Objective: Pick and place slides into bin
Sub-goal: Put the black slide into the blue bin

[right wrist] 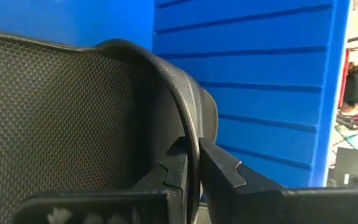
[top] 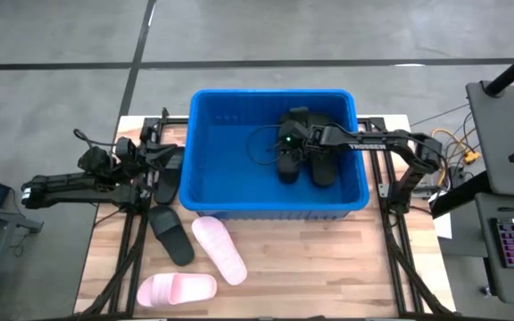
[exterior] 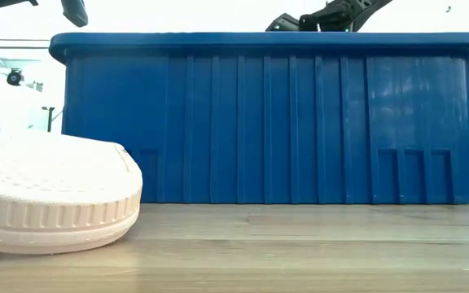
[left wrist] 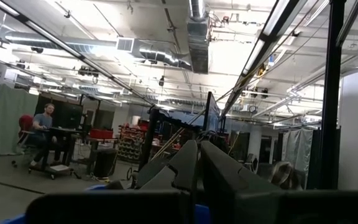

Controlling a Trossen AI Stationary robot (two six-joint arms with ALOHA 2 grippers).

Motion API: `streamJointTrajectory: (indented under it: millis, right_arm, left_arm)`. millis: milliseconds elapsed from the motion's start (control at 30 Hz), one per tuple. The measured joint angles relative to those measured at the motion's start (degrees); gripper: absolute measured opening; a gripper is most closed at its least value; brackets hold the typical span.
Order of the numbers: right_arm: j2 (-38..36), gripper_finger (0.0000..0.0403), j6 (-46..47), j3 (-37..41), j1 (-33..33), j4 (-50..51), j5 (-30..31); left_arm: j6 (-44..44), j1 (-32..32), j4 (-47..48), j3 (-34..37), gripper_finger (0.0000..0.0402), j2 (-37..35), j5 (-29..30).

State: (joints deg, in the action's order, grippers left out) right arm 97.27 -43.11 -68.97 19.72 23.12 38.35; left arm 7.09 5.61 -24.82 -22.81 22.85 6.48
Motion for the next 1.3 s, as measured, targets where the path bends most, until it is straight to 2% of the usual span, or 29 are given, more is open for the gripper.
streamJointTrajectory:
  millis: [333, 1300]
  right_arm:
    - [2.80, 0.0027, -2.12, -0.10, 0.71, -0.85, -0.94]
    - [2.60, 0.0034, -0.43, -0.13, 1.36, -0.37, -4.25]
  left_arm:
    - [-0.02, 0.00, 0.19, 0.20, 0.0006, -0.02, 0.00]
    - [0.13, -0.04, 0.11, 0.95, 0.0006, -0.30, -0.01]
